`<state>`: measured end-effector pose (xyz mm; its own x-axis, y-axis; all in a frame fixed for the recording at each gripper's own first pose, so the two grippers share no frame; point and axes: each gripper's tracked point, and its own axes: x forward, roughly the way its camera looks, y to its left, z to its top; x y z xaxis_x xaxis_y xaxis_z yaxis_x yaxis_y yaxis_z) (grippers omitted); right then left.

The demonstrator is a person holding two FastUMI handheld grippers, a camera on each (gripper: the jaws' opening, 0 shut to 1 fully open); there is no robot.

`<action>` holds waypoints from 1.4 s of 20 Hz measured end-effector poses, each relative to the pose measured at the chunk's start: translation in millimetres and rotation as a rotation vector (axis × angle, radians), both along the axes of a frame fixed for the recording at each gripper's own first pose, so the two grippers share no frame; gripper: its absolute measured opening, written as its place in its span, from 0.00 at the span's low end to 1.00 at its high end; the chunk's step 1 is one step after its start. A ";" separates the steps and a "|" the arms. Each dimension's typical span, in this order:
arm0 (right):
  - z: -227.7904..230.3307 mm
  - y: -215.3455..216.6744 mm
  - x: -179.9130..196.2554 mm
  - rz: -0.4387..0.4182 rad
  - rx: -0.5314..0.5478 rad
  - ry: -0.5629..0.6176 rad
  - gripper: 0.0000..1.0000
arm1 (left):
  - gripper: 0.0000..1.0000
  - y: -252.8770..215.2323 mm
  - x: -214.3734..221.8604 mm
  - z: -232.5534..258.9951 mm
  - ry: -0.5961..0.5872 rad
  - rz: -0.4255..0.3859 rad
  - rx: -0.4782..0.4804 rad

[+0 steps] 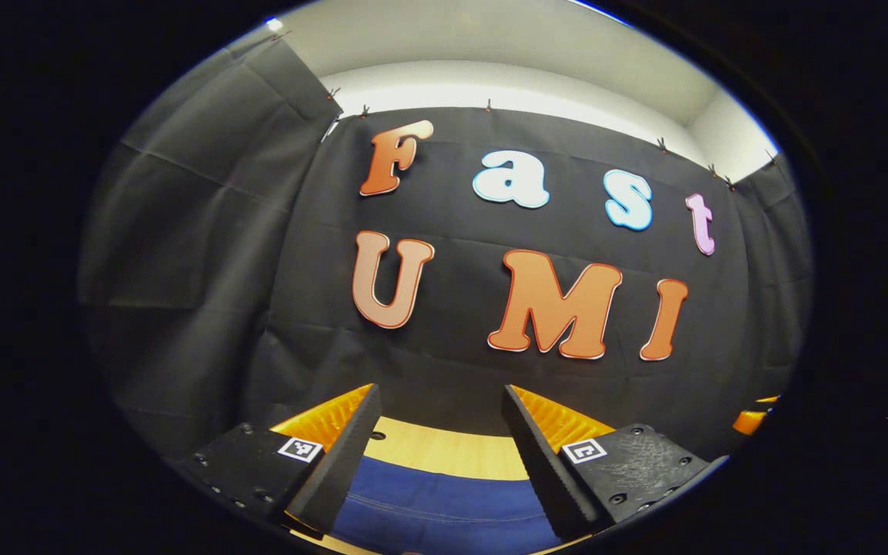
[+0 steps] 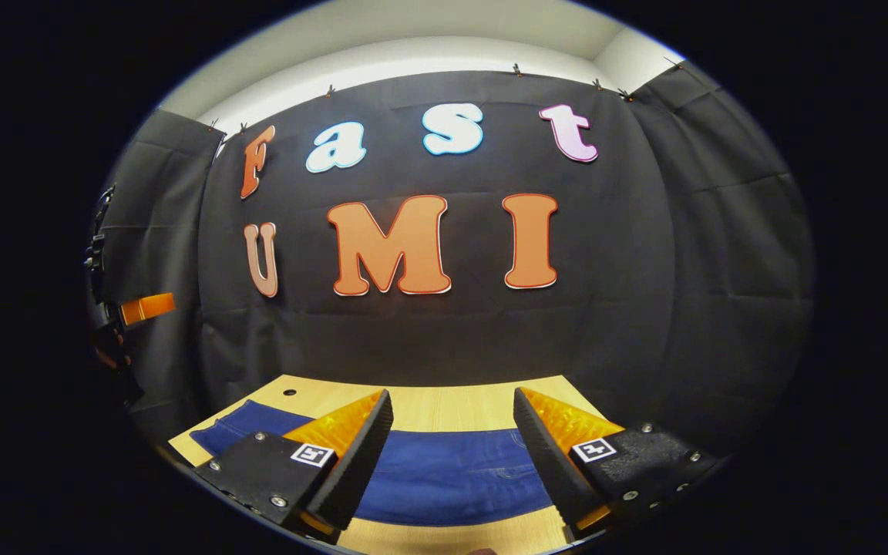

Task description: Grasp the waist and the cuffs of the jeans and fold them to make the two legs overlap; first hold the waist and fold one-third of the jeans toward the cuffs, then hold the cuffs and fold the remaining one-third in the same direction to finish folding.

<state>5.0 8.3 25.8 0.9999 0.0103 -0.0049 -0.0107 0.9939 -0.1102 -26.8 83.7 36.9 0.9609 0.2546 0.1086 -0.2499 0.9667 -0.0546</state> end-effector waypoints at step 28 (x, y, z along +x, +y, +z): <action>-36.7 -14.1 33.6 -0.083 -0.072 0.138 0.97 | 0.98 91.3 -16.1 -103.4 0.448 -0.026 0.731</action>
<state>38.6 -5.7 -10.9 0.9871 -0.0776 -0.1402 0.0511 0.9816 -0.1838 -43.0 175.0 -66.4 0.9569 0.2458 -0.1548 -0.0761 0.7264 0.6831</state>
